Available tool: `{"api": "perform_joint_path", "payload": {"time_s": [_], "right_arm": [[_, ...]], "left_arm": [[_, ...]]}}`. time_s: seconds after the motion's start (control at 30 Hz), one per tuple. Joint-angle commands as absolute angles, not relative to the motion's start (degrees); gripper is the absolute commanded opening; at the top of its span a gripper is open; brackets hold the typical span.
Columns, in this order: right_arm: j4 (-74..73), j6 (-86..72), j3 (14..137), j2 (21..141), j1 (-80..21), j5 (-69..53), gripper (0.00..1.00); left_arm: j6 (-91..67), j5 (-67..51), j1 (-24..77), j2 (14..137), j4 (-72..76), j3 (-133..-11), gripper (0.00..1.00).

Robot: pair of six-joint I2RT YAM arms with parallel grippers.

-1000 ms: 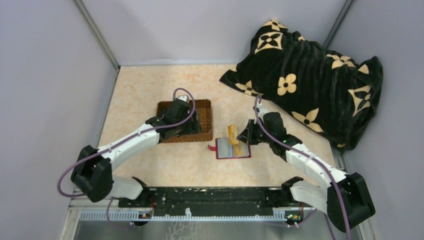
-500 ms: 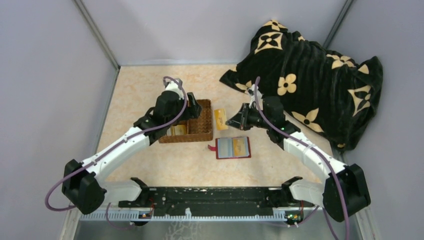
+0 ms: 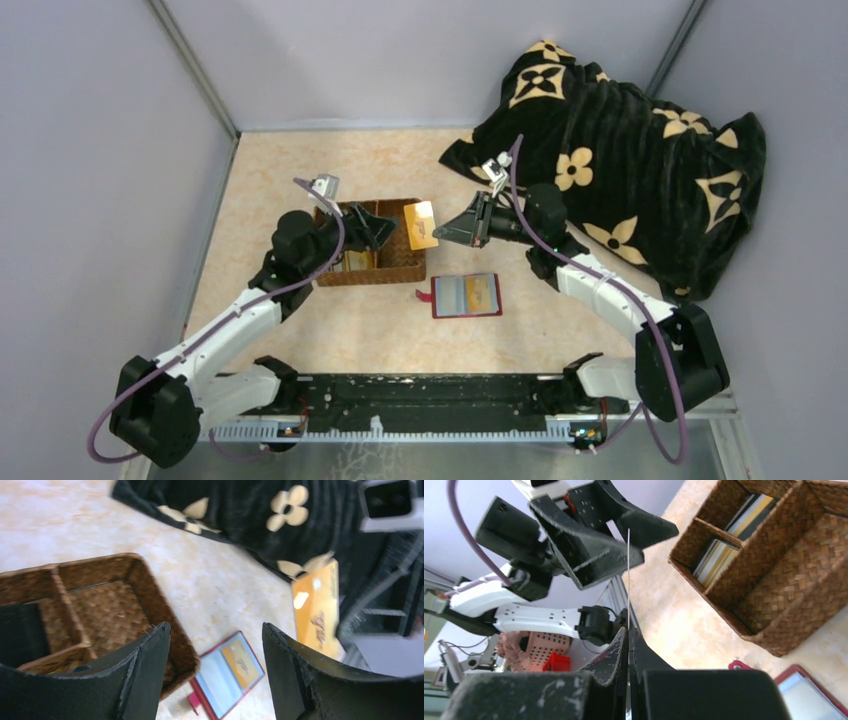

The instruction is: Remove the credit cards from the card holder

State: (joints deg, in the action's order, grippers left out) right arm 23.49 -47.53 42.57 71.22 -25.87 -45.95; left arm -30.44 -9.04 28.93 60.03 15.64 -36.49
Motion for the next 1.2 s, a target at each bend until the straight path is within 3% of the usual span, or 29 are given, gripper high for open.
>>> {"api": "perform_joint_path", "payload": {"time_s": [0.0,0.23,0.97,1.1,1.17], "right_arm": [[33.3,-51.5,45.1,71.6,-26.2,-48.9,0.00],[28.8,-48.8,47.6,71.5,-25.5,-47.1,0.00],[45.3,-59.2,41.9,74.3,-25.0,-53.3,0.00],[48.2,-60.9,39.8,74.5,-25.1,-53.7,0.00],[47.7,-60.7,39.6,74.5,-25.1,-54.0,0.00]], "left_arm": [[-32.2,-22.1,28.3,56.8,32.7,-31.9,0.74],[-31.8,-22.9,28.2,53.6,32.9,-30.5,0.74],[-36.1,-29.4,28.1,60.6,44.7,-29.5,0.73],[-36.5,-29.8,28.1,61.7,45.7,-30.4,0.70],[-36.8,-30.3,28.1,62.5,46.1,-30.9,0.64]]}}
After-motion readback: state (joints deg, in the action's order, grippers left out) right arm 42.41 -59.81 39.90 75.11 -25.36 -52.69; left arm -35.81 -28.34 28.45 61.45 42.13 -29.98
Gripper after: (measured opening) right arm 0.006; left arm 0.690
